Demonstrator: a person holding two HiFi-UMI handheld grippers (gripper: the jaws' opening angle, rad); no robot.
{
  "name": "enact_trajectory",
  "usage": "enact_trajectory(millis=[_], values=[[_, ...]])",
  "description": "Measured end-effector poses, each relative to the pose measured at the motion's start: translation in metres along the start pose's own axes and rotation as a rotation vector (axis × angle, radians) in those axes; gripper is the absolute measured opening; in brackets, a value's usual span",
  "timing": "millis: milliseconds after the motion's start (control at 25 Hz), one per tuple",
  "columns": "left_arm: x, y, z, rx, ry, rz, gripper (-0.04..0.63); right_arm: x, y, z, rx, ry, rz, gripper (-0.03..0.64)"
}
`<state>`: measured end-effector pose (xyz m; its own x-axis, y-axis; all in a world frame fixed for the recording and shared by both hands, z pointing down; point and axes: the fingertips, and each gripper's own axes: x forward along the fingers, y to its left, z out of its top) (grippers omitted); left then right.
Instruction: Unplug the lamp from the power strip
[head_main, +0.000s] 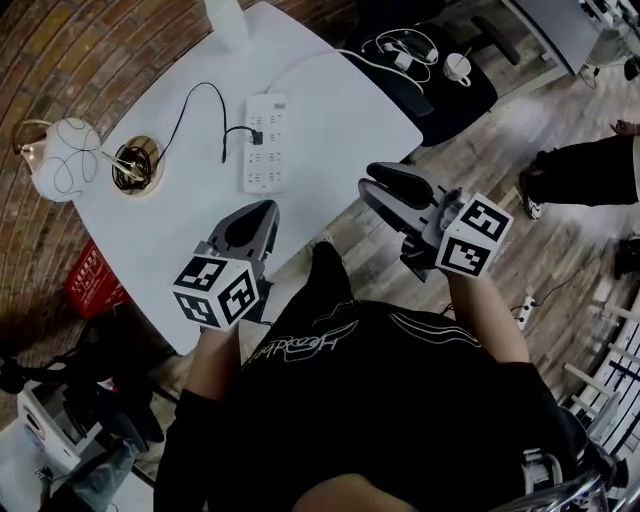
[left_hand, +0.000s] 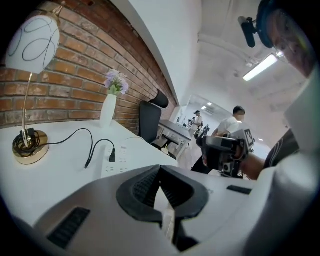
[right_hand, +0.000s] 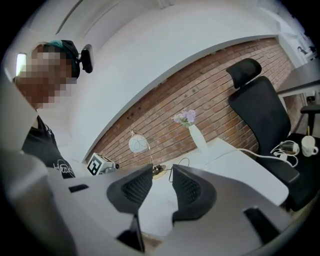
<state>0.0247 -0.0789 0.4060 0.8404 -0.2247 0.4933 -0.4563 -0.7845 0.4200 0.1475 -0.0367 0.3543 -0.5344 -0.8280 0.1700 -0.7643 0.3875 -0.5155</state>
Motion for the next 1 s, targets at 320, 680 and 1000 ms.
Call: enact_trajectory(millis=[320,680,1000], values=[[0.039,0.064,0.005,-0.1,0.037,0.05,0.003,0.079,-0.049,0.007,-0.025,0.118,0.112,0.154],[0.059,0.096,-0.007,-0.202,0.048,0.121,0.003,0.148,-0.058,-0.009,-0.243,0.314,0.244,0.167],[0.069,0.111,-0.014,-0.214,-0.035,0.239,0.003,0.187,-0.064,-0.039,-0.418,0.42,0.342,0.169]])
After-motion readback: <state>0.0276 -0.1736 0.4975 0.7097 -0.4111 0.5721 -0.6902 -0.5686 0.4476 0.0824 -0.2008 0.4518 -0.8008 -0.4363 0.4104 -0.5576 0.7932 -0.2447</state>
